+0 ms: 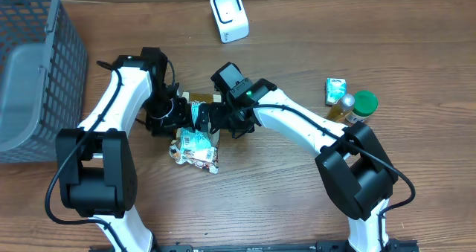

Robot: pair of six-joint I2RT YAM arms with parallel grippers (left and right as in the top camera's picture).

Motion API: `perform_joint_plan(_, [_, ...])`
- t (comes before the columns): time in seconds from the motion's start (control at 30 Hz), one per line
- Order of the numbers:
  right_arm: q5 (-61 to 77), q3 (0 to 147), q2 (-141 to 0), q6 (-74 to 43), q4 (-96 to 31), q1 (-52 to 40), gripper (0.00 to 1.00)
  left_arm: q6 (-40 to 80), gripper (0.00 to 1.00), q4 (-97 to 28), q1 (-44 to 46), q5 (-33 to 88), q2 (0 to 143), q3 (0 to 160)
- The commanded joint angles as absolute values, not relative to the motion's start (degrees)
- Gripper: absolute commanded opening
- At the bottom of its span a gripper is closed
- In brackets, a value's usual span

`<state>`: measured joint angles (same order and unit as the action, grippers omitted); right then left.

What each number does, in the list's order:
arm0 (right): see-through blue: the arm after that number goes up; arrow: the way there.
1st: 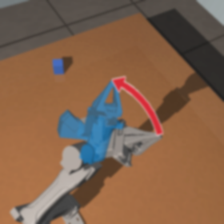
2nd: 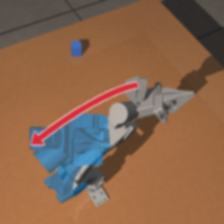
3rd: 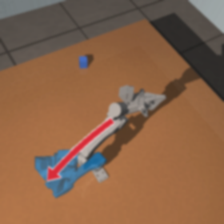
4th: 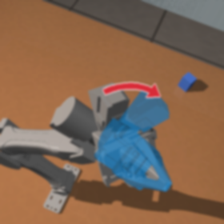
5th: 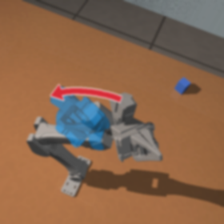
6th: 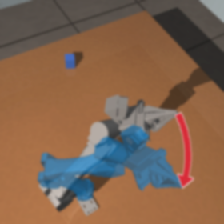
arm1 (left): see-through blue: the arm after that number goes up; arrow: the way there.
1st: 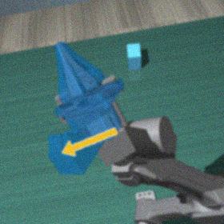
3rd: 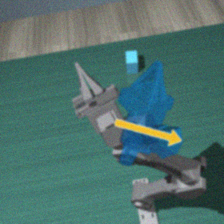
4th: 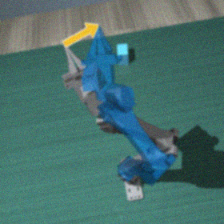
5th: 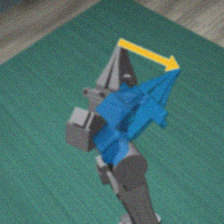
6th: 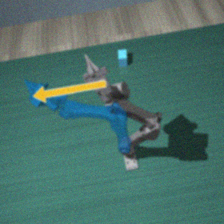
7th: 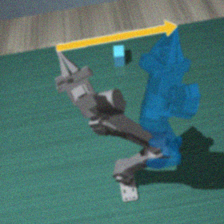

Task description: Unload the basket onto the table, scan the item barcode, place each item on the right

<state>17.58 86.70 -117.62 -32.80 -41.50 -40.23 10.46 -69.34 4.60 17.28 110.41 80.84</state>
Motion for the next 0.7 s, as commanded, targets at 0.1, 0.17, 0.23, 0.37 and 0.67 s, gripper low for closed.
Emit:
perform_joint_plan(0.1, [17.4, 86.2, -117.1, -33.0, -41.2, -40.3, 1.0, 10.8, 0.39, -65.4, 4.5, 19.1, 110.4, 80.2])
perform_joint_plan(0.17, [17.4, 86.2, -117.1, -33.0, -41.2, -40.3, 1.0, 10.9, 0.39, -63.7, 4.5, 19.1, 110.4, 78.6])
perform_joint_plan(0.23, [17.4, 86.2, -117.1, -33.0, -41.2, -40.3, 1.0, 11.0, 0.39, -62.5, 4.5, 19.1, 110.4, 77.5])
perform_joint_plan(0.37, [17.4, 86.2, -117.1, -33.0, -41.1, -40.3, 1.0, 10.9, 0.36, -61.1, 4.5, 18.9, 110.4, 76.6])
perform_joint_plan(0.67, [17.4, 86.2, -117.1, -33.0, -41.1, -40.3, 1.0, 11.7, 0.24, -61.0, 4.5, 17.4, 110.4, 76.4])
